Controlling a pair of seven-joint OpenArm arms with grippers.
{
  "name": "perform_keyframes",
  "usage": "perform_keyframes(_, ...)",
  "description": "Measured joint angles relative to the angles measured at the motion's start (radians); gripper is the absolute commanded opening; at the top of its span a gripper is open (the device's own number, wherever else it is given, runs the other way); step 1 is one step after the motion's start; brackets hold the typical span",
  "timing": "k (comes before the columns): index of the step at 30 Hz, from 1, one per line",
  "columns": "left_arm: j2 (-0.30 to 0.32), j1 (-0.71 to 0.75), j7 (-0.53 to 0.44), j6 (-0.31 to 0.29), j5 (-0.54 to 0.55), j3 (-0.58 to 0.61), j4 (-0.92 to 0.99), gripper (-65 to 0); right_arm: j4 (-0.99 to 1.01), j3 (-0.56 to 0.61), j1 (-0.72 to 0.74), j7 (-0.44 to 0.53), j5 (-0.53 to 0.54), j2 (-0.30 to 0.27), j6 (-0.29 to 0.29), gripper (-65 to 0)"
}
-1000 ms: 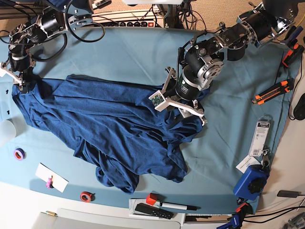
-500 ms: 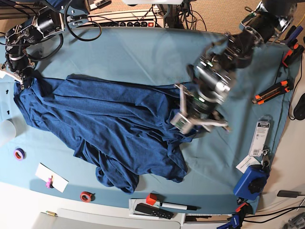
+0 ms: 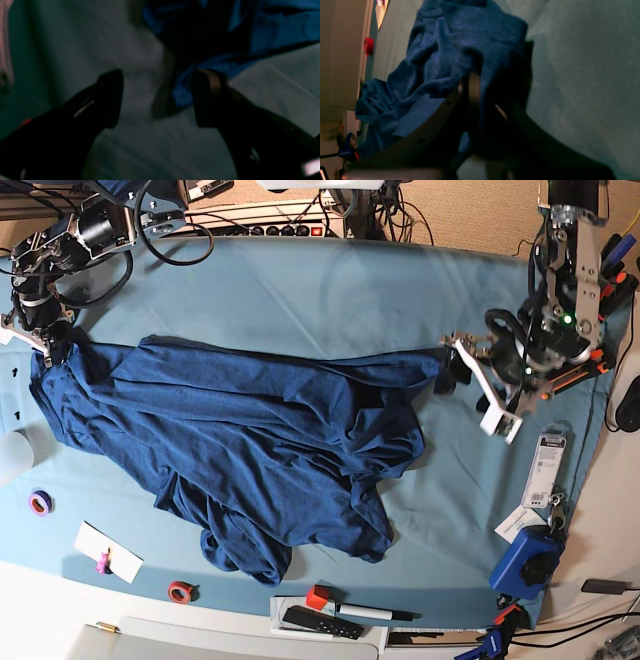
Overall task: Layout the t-shirt on the table in an organized manner, then fold the t-shirt properly
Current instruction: 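Drag the held fabric with the left gripper out toward the left arm's side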
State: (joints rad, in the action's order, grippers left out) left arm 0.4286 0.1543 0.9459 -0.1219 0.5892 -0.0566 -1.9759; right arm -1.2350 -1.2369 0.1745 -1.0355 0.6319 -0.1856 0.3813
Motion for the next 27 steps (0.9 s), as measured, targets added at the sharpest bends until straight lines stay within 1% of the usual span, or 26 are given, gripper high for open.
perform_keyframes(1, -0.012, 0.013, -0.013, 0.011, 0.0, 0.0, 0.023, -22.0, 0.0, 0.0, 0.0, 0.0, 0.0, 0.0, 0.0, -65.0)
perform_keyframes(3, -0.047, 0.024, -0.005, 0.015, 0.009, 0.0, 0.075, -22.0, 0.0, 0.0, 0.0, 0.0, 0.0, 0.0, 0.0, -65.0)
perform_keyframes(4, -0.067, 0.026, -0.006, 0.011, 0.031, 0.0, 0.101, -22.0, 0.0, 0.0, 0.0, 0.0, 0.0, 0.0, 0.0, -65.0)
perform_keyframes(8, -0.123, 0.016, -0.008, -0.03, 0.105, 0.001, 0.174, -22.0, 0.0, 0.0, 0.0, 0.0, 0.0, 0.0, 0.0, -65.0)
perform_keyframes(11, -0.152, 0.008, -0.008, -0.052, 0.132, 0.0, 0.185, -22.0, 0.0, 0.0, 0.0, 0.0, 0.0, 0.0, 0.0, -65.0)
perform_keyframes(13, -0.171, 0.002, -0.008, -0.056, 0.145, 0.0, 0.185, -22.0, 0.0, 0.0, 0.0, 0.0, 0.0, 0.0, 0.0, -65.0)
perform_keyframes(16, -0.189, 0.0, -0.04, -0.056, 0.13, 0.0, 0.193, -22.0, 0.0, 0.0, 0.0, 0.0, 0.0, 0.0, 0.0, -65.0)
perform_keyframes(18, -0.197, -0.004, -0.05, -0.056, 0.128, -0.001, 0.235, -22.0, 0.0, 0.0, 0.0, 0.0, 0.0, 0.0, 0.0, -65.0)
perform_keyframes(19, -0.201, -0.01, -0.067, -0.06, 0.148, -0.004, 0.26, -22.0, 0.0, 0.0, 0.0, 0.0, 0.0, 0.0, 0.0, -65.0)
perform_keyframes(21, -0.208, -0.037, -0.072, -0.074, 0.161, -0.004, 0.306, -22.0, 0.0, 0.0, 0.0, 0.0, 0.0, 0.0, 0.0, -65.0)
perform_keyframes(27, -0.244, -0.093, -0.073, -0.072, 0.156, -0.005, 0.359, -22.0, 0.0, 0.002, -0.003, -0.001, 0.001, 0.0, 0.0, -65.0)
